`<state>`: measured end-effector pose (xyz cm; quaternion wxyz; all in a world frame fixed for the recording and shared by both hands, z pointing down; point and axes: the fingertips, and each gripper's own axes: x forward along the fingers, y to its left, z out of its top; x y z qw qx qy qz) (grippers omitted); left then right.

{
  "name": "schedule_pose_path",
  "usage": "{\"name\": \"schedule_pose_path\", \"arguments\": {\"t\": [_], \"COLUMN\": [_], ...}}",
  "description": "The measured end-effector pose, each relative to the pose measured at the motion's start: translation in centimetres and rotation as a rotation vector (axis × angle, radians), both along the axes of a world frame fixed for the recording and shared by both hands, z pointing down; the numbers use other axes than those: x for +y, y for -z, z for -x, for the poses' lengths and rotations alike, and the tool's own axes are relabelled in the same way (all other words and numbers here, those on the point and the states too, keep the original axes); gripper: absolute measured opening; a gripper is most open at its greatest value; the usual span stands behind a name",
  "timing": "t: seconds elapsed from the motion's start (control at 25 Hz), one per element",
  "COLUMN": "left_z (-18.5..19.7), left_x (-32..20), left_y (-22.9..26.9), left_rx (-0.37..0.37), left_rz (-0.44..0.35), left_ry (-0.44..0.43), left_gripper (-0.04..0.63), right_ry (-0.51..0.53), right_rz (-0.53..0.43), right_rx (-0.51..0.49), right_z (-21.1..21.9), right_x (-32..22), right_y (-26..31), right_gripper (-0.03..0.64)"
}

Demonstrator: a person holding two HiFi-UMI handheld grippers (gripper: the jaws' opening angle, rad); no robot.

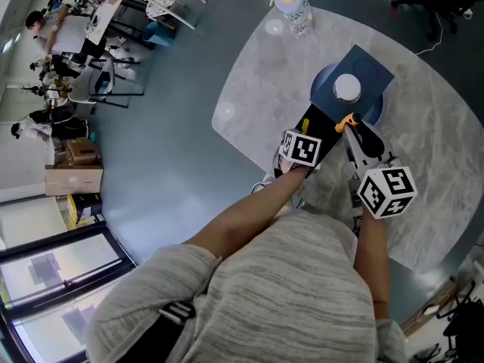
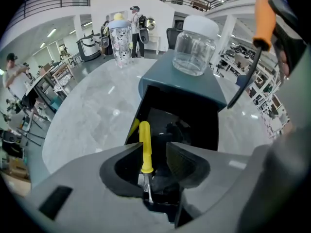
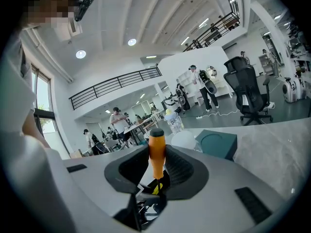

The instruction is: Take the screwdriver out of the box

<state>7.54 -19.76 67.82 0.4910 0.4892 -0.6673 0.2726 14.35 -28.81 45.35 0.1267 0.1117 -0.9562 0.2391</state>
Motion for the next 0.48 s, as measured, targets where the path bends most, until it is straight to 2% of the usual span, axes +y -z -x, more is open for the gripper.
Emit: {"name": "schedule_pose_path", "arguments": {"t": [0.16, 0.32, 0.4, 0.44, 0.48], "left_z": [-0.1, -0.8, -1.7, -2.5, -3.2], "left_x": [0.0, -0.9, -1.9, -2.4, -2.6], "left_y": [-0.2, 0.3, 1.4, 1.9, 2.4], "left_rx": [-0.014, 0.029, 0.075, 0.12, 0.158], "left_rz": [0.005, -0.049, -0.103, -0.133, -0.154], "left_ry": [-0.013, -0.059, -0.124, -0.146, -0.156], "left_gripper": [0.147, 0.139, 0.088, 0.069, 0.069], "right_ry": [-0.008, -0.012, -0.009, -0.007, -0.005], "right_rz": [0.008, 0.015, 0.015, 0.013, 0.011], "right_rx": [0.002, -0.001, -0.004, -0.006, -0.009], "right_z": [-0.4, -0.5, -0.3, -0.2, -0.1], "right_x": [-0.4, -0.7, -0.8, -0.8, -0.7], "right_y": [-0.2, -0.4, -0.2, -0.1, 0.0], "right_gripper": [0.106, 0.106, 0.106, 0.106, 0.106]}}
